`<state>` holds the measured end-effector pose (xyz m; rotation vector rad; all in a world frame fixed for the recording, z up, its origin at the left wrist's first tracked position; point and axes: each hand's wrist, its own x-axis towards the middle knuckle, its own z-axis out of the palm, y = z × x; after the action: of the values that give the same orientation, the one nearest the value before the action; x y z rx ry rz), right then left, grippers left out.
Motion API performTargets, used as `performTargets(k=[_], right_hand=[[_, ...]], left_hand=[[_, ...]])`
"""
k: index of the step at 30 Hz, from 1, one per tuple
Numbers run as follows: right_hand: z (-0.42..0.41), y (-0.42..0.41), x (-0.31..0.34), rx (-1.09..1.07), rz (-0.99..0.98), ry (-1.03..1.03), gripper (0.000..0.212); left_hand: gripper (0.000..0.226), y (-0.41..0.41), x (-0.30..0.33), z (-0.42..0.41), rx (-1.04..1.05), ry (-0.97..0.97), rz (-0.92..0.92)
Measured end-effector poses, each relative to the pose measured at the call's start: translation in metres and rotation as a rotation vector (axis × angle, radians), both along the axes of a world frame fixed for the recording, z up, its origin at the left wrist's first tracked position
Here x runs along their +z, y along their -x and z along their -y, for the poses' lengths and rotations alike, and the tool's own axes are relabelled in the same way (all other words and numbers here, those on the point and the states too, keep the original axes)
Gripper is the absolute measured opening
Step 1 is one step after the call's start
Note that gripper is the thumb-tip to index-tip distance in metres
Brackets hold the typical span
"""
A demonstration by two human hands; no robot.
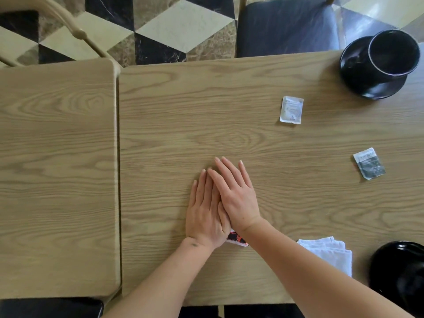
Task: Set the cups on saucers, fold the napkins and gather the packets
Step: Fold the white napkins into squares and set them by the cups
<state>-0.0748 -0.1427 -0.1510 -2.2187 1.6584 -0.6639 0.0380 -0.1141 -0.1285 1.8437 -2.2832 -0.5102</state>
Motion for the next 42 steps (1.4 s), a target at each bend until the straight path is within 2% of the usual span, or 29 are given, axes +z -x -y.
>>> performTargets(k=[3,5,7,9,11,14,16,18,22,26,28,30,32,34,39,42], right_hand=[[0.002,-0.001,0.010,-0.018,-0.036,-0.057,0.036],[0.001,-0.001,0.024,-0.054,-0.066,-0.168,0.039],[-0.003,0.001,0.038,-0.196,-0.010,-0.286,0.040],[-0.012,0.006,0.051,-0.414,0.083,-0.333,0.039],[-0.023,0.016,0.063,-0.557,0.130,-0.405,0.038],[-0.039,0.025,0.076,-0.577,0.036,-0.637,0.023],[-0.045,0.022,0.083,-0.552,-0.045,-0.748,0.020],[-0.048,0.018,0.086,-0.540,-0.056,-0.796,0.024],[-0.041,0.027,0.080,-0.546,-0.006,-0.911,0.037],[-0.035,0.052,0.081,-0.578,0.382,-0.968,0.032],[-0.037,0.067,0.087,-0.645,0.552,-0.979,0.031],[-0.040,0.083,0.095,-0.749,0.806,-0.999,0.031],[-0.043,0.103,0.103,-0.781,1.054,-0.994,0.034],[-0.044,0.124,0.110,-0.778,1.195,-0.959,0.031],[-0.044,0.178,0.127,-0.900,1.254,-0.848,0.029],[-0.036,0.217,0.139,-0.907,1.270,-0.774,0.026]], left_hand=[[0.066,0.000,0.009,0.005,-0.026,-0.076,0.014],[0.068,-0.001,0.020,0.007,-0.045,-0.141,0.006],[0.062,-0.006,0.032,0.006,-0.011,-0.167,-0.083],[0.050,-0.010,0.041,0.004,0.147,-0.116,-0.212],[0.041,-0.010,0.047,-0.003,0.415,-0.105,-0.327],[0.034,-0.007,0.056,-0.011,0.861,-0.388,-0.463],[0.038,-0.005,0.059,-0.013,0.990,-0.539,-0.467],[0.034,-0.002,0.062,-0.013,1.031,-0.602,-0.515],[0.025,0.004,0.065,-0.001,1.061,-0.734,-0.649],[0.012,0.019,0.077,0.010,0.995,-0.737,-0.813],[0.022,0.031,0.086,0.015,0.953,-0.790,-0.970],[0.031,0.047,0.094,0.020,0.895,-0.853,-1.125],[0.032,0.068,0.101,0.025,0.828,-0.869,-1.149],[0.030,0.090,0.108,0.030,0.779,-0.885,-1.161],[0.027,0.143,0.118,0.045,0.670,-0.928,-1.121],[0.016,0.181,0.119,0.063,0.601,-0.939,-1.045]])
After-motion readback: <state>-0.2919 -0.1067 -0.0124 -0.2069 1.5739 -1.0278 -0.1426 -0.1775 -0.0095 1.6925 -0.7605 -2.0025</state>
